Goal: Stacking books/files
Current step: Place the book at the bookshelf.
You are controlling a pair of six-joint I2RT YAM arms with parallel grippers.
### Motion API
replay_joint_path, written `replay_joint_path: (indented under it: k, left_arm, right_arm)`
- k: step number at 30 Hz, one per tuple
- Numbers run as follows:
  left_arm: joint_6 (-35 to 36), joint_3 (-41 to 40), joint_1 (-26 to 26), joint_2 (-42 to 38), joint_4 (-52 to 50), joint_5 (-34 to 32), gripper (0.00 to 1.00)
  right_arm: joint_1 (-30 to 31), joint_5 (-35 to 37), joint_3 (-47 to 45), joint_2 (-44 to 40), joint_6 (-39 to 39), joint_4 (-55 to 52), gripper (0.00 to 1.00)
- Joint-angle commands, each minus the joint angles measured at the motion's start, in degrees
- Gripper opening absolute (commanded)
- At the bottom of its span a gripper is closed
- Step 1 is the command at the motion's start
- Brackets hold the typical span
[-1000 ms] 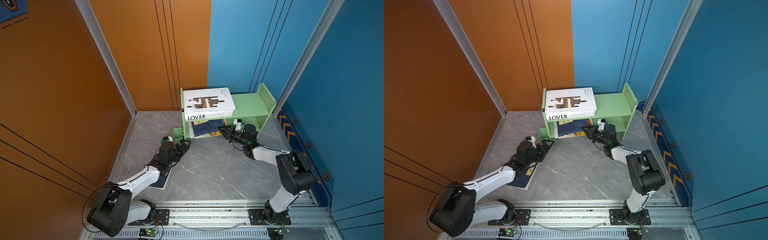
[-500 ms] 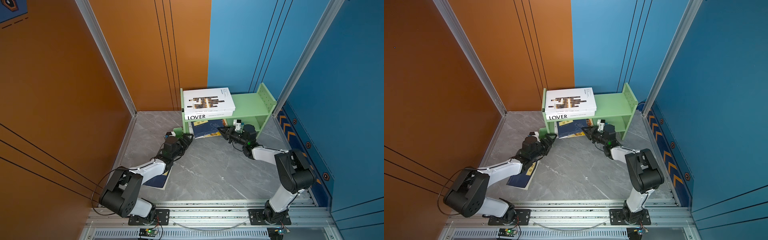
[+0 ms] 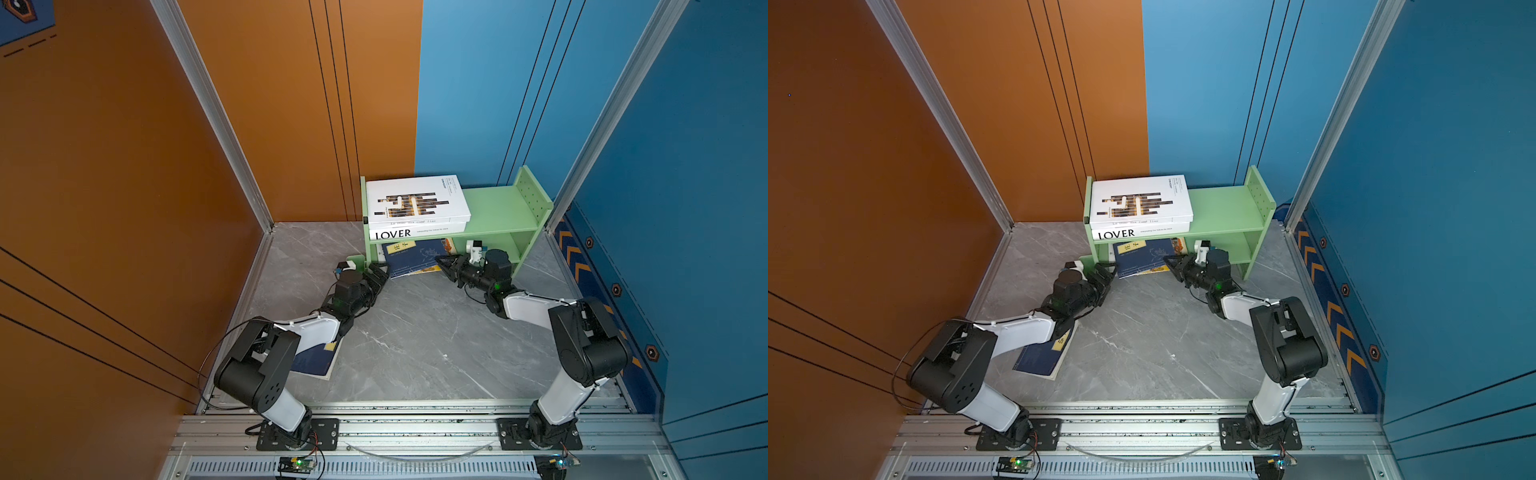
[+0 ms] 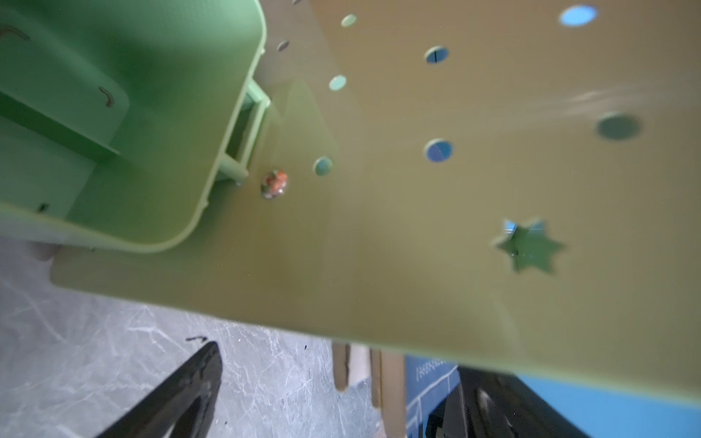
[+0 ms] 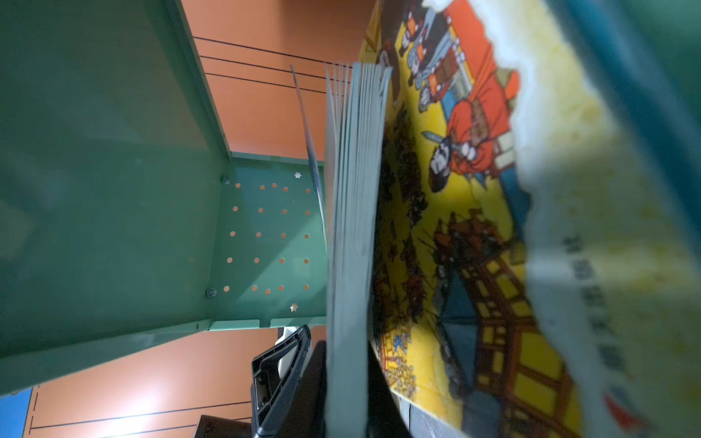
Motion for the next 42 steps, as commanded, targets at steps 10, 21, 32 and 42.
replay_joint_path:
  k: [10, 21, 32, 42]
  left_arm:
    - [-2.39, 3.31, -0.89, 5.28, 3.28, -1.47, 0.98]
    - [-2.74, 3.36, -0.90, 5.80, 4.07, -2.11, 0.98]
    - [-1.97, 3.83, -1.22, 5.25, 4.14, -1.70, 0.98]
    - [-0.26, 2.47, -1.35, 1.82, 4.25, -1.66, 0.98]
  right_arm:
    - [0.89, 2.92, 3.20, -2.20, -4.32, -6.04, 0.36]
    - [0.65, 11.08, 6.82, -11.65, -15.77, -32.92, 0.54]
    - [3.81, 18.06, 6.97, -16.81, -18.89, -44.46, 0.60]
    - [14.55, 26.41, 10.70, -12.98, -17.56, -45.11, 0.82]
